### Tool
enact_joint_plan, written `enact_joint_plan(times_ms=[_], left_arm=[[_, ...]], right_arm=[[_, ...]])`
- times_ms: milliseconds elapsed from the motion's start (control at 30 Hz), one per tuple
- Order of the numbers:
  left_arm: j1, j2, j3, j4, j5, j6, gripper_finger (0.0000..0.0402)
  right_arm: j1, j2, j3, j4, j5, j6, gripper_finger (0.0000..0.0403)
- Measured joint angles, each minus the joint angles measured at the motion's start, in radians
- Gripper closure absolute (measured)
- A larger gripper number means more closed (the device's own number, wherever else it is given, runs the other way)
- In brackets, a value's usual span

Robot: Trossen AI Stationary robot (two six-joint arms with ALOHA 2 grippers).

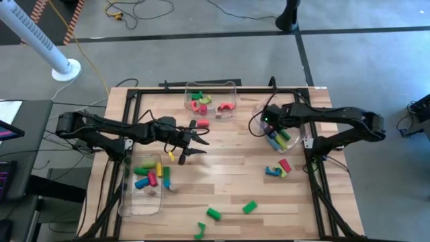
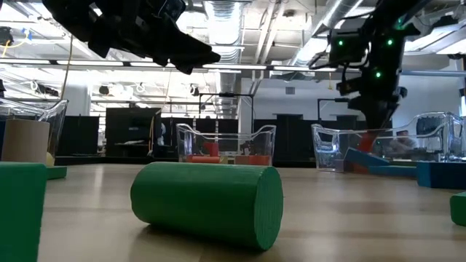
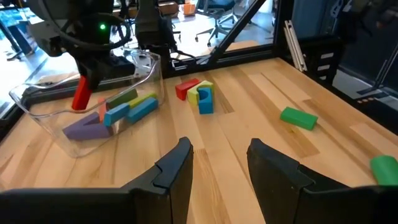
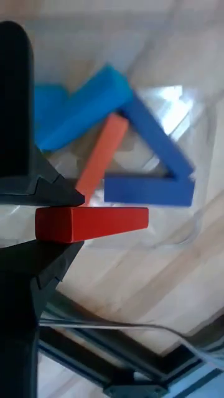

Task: Sort blocks by size
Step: Put the red rectangular block into the right transparent bin, then put the green arch block into the middle transparent bin

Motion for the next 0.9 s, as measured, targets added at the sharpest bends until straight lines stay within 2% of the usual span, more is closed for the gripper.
enact_joint_plan(times_ms=[200, 467, 900], left_arm=[[0.000, 0.000, 0.000, 0.000, 0.000, 0.000, 0.0259], [0.000, 0.000, 0.000, -0.001, 0.000, 0.000, 0.0259], [0.000, 0.000, 0.000, -0.007, 0.000, -0.006, 0.0259]], right_arm=[[-0.052, -0.007, -0.051, 0.121, -0.001, -0.035, 0.0303], [-0.079, -0.008, -0.053, 0.121, -0.019, -0.061, 0.0295], [-0.062, -0.008, -0.052, 0.120, -0.025, -0.064, 0.0202]])
